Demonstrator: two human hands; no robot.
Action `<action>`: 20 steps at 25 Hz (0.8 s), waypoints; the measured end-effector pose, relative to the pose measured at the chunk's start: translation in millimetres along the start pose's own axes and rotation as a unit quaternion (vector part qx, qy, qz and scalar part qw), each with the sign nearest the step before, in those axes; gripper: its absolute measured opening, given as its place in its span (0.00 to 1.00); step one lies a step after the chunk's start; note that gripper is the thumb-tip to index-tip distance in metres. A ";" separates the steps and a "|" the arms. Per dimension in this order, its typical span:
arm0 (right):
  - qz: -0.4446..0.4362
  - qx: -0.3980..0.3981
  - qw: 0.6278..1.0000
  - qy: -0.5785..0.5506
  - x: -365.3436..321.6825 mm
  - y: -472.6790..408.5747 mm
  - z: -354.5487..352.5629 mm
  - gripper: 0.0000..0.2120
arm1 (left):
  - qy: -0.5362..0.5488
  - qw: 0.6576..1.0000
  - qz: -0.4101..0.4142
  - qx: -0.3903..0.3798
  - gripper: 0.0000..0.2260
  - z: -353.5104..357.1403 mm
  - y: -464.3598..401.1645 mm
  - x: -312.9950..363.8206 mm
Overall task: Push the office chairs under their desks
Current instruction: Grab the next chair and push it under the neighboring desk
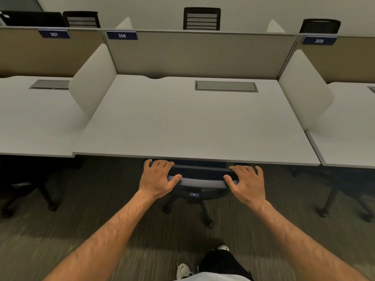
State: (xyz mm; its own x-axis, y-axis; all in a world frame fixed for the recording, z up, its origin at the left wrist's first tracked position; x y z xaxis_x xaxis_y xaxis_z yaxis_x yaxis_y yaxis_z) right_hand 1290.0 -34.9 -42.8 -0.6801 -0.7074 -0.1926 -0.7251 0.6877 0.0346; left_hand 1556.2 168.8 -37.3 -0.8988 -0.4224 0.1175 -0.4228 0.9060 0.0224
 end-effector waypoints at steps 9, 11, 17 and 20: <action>0.001 0.009 1.000 -0.005 -11.1 -49.4 -0.8 0.28 | -0.001 1.000 -0.004 0.020 0.29 0.5 -40.8 -24.9; 0.000 0.010 1.000 -0.009 -10.8 -64.3 0.9 0.28 | 0.003 1.000 -0.007 0.025 0.29 0.1 -51.8 -29.6; -0.019 0.030 0.999 -0.013 -6.1 -82.0 9.1 0.27 | 0.010 0.999 0.005 0.043 0.27 4.9 -64.2 -39.7; -0.017 0.025 0.999 -0.011 -7.2 -81.9 6.7 0.28 | 0.012 0.999 0.009 0.046 0.26 4.5 -65.0 -40.2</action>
State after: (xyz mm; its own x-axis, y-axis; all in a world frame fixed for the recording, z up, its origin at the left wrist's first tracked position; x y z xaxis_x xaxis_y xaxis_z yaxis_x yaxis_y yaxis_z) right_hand 1355.0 -85.0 -50.8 -0.6529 -0.7266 -0.2142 -0.7405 0.6717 -0.0216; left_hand 1619.2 126.8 -47.9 -0.9036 -0.4048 0.1405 -0.4169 0.9063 -0.0701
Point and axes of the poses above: each hand's wrist, its own y-axis away from the middle knuckle, its own z-axis out of the palm, x = y × z, the point moved 2 cm from there along -y, towards the middle knuckle, and after that the axes turned 9 degrees about -x, right-handed, at the moved point
